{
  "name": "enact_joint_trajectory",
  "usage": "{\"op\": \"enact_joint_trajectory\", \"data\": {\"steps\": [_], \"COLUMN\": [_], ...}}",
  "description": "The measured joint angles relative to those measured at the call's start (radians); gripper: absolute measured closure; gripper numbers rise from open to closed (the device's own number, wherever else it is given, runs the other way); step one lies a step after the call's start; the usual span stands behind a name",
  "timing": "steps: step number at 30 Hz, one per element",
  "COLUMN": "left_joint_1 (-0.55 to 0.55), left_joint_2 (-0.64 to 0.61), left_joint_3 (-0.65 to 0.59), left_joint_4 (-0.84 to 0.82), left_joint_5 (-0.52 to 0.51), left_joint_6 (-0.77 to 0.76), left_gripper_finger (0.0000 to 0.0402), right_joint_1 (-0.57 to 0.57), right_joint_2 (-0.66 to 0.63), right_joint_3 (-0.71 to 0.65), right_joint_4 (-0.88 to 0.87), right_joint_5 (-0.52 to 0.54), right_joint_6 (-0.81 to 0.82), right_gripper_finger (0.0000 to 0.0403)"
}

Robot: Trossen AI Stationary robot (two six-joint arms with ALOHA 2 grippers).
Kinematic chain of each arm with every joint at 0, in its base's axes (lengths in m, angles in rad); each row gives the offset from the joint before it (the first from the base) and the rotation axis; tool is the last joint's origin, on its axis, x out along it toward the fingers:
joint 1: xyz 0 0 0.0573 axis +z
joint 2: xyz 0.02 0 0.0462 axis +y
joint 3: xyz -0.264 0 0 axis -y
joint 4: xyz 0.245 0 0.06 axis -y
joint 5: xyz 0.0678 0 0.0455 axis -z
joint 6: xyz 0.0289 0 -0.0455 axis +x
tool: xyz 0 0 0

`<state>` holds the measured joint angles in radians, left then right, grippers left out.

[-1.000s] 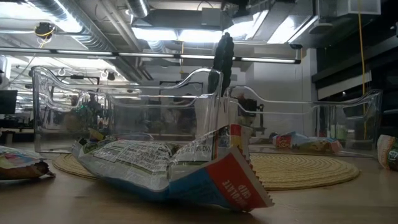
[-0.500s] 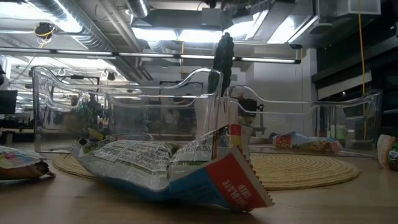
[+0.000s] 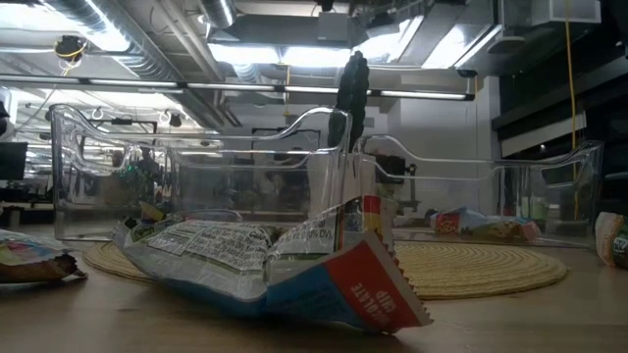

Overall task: Pick and place Granola Bars by type
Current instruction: Put the top red granola bar into the right bin

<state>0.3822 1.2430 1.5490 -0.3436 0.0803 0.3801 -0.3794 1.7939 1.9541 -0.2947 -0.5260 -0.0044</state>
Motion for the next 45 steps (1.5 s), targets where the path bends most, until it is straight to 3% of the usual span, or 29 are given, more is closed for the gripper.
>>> {"op": "enact_joint_trajectory", "data": {"steps": [6, 10, 21, 30, 34, 40, 45], "left_joint_1": [-0.016, -0.017, -0.017, -0.017, -0.017, -0.03, -0.042], "left_joint_2": [0.021, 0.029, 0.028, 0.028, 0.019, 0.012, 0.002], "left_joint_3": [-0.001, -0.002, -0.001, -0.001, 0.036, 0.221, 0.255], "left_joint_4": [0.042, 0.055, 0.083, 0.072, -0.03, -0.24, -0.324], "left_joint_5": [0.004, 0.004, 0.002, 0.007, -0.025, -0.128, -0.143], "left_joint_6": [0.002, 0.012, 0.01, -0.034, -0.019, -0.002, -0.043], "left_gripper_finger": [0.0395, 0.0394, 0.039, 0.0355, 0.0318, 0.0256, 0.0229], "right_joint_1": [0.005, 0.005, 0.005, 0.005, 0.005, -0.009, -0.032], "right_joint_2": [0.0, 0.0, 0.0, 0.0, -0.001, -0.041, -0.11], "right_joint_3": [0.0, 0.0, 0.0, -0.001, -0.003, -0.002, -0.002], "right_joint_4": [0.0, -0.003, -0.002, -0.003, -0.007, -0.007, -0.163], "right_joint_5": [0.0, 0.0, 0.0, 0.0, 0.001, 0.007, 0.011], "right_joint_6": [0.0, 0.002, 0.002, 0.001, 0.001, -0.004, -0.06], "right_gripper_finger": [0.0056, 0.0082, 0.0232, 0.034, 0.0356, 0.0355, 0.0359]}}
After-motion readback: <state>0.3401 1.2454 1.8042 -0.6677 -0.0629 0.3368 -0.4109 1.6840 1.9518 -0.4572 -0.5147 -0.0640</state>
